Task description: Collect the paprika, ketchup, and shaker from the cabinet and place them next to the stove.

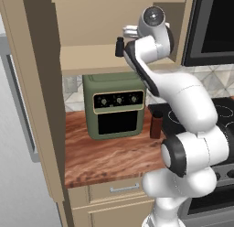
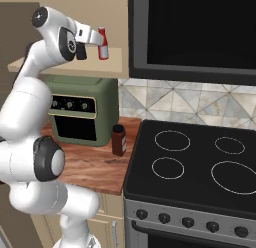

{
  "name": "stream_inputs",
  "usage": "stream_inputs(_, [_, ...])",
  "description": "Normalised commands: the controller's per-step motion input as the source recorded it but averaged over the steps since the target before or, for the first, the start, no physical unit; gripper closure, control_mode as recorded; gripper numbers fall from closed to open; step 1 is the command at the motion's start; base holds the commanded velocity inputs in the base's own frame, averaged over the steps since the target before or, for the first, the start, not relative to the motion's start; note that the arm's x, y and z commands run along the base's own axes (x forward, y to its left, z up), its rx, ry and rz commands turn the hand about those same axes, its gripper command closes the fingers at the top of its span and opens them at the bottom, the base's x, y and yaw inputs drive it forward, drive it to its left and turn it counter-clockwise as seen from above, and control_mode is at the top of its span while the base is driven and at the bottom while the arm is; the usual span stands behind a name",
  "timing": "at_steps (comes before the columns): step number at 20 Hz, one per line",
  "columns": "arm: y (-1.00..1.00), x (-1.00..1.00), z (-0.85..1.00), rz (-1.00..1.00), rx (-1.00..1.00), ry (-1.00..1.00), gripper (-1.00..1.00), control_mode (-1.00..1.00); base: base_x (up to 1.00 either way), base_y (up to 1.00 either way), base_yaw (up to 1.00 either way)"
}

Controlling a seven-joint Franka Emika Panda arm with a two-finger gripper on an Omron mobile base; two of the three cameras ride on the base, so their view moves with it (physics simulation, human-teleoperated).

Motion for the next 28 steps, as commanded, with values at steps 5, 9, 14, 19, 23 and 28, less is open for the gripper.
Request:
stream_inputs(5, [0.00,0.23,0.00,-0.02,0.00,0.00,-1.00,-1.00,0.00,0.00,0.00])
stream_inputs(9, [0.00,0.25,0.00,-0.02,0.00,0.00,-1.00,-1.00,0.00,0.00,0.00])
stream_inputs(14, [0.00,0.21,0.00,-0.01,0.00,0.00,-1.00,-1.00,0.00,0.00,0.00])
stream_inputs(19, [0.00,0.21,0.00,-0.02,0.00,0.00,-1.00,-1.00,0.00,0.00,0.00])
stream_inputs(23, [0.00,0.09,0.00,0.00,-0.01,0.00,-1.00,-1.00,0.00,0.00,0.00])
stream_inputs(28, [0.00,0.11,0.00,0.00,0.00,0.00,-1.00,-1.00,0.00,0.00,0.00])
